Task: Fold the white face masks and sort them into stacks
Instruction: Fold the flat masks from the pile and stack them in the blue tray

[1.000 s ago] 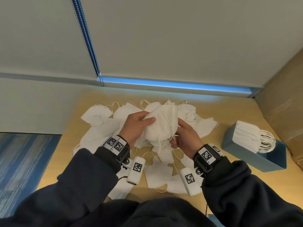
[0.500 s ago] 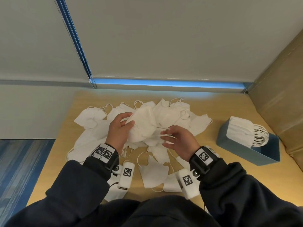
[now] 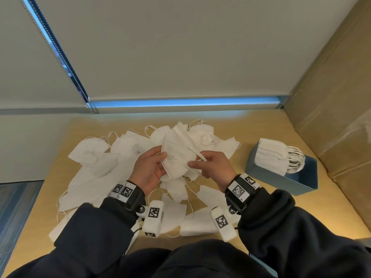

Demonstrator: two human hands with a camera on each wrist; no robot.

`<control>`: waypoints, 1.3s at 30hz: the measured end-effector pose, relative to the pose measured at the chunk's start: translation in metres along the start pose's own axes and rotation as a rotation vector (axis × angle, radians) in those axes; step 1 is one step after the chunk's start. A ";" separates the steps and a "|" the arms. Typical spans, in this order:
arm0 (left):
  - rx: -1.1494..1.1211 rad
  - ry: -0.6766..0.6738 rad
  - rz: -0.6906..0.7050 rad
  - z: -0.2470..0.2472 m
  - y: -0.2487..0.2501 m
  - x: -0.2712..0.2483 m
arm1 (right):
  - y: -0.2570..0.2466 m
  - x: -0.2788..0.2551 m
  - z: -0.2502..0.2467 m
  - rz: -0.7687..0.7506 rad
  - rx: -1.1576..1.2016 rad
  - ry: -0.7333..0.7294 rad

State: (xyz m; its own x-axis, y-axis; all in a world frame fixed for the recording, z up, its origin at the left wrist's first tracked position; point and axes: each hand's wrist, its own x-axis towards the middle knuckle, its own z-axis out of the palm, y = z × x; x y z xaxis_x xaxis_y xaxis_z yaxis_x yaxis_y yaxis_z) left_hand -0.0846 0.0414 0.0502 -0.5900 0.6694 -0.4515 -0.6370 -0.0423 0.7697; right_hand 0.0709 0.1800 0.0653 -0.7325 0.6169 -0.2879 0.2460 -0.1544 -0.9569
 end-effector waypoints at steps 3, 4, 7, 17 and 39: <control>0.351 -0.016 0.134 0.016 0.000 0.003 | 0.008 -0.001 -0.026 -0.019 -0.052 0.011; 0.500 -0.049 0.222 0.021 0.001 0.004 | 0.011 -0.001 -0.036 -0.026 -0.100 0.006; 0.792 -0.206 0.419 0.039 0.008 0.007 | 0.015 -0.003 -0.064 -0.025 -0.200 -0.011; 1.124 -0.292 0.653 0.120 0.026 0.035 | -0.027 -0.037 -0.219 -0.137 -0.039 0.308; 1.372 -0.363 0.488 0.266 -0.124 0.110 | 0.040 -0.026 -0.340 0.041 -0.197 0.473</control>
State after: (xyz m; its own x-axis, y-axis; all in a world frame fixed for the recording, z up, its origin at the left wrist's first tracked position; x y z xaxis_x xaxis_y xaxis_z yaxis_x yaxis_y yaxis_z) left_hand 0.0615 0.3179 0.0253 -0.3186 0.9461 -0.0579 0.6496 0.2624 0.7136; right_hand 0.3151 0.4203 0.0476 -0.3639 0.9019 -0.2327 0.4168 -0.0658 -0.9066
